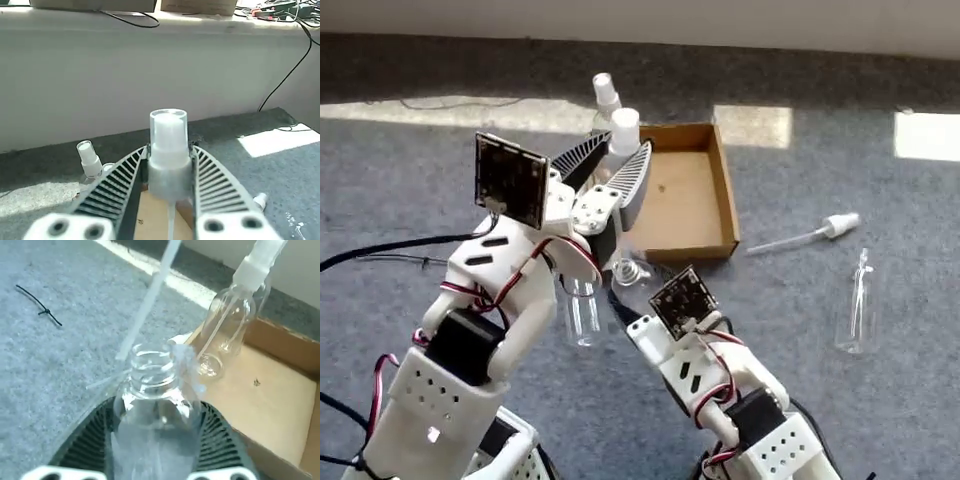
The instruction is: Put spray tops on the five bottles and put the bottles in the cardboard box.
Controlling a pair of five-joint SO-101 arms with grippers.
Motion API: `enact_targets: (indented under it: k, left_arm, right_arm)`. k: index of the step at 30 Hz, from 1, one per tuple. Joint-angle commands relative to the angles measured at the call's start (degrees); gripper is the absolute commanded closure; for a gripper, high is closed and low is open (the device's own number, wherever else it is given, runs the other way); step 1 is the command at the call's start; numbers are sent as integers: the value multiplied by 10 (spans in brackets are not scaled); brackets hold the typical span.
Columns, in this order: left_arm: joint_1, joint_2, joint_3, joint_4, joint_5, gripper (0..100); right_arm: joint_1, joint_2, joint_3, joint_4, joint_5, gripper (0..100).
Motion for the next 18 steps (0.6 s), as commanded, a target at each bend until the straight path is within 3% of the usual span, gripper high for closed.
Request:
enact_targets:
  k: [1, 7, 18]
  left_arm:
    - [7, 9, -3, -11, 7, 995]
    - [6, 10, -8, -14, 7, 995]
    - [9, 8, -53, -43, 5, 995]
  right_arm:
    - [9, -66, -4, -9, -6, 995]
    - [7, -122, -5, 50, -6, 995]
    - [7, -113, -3, 49, -6, 995]
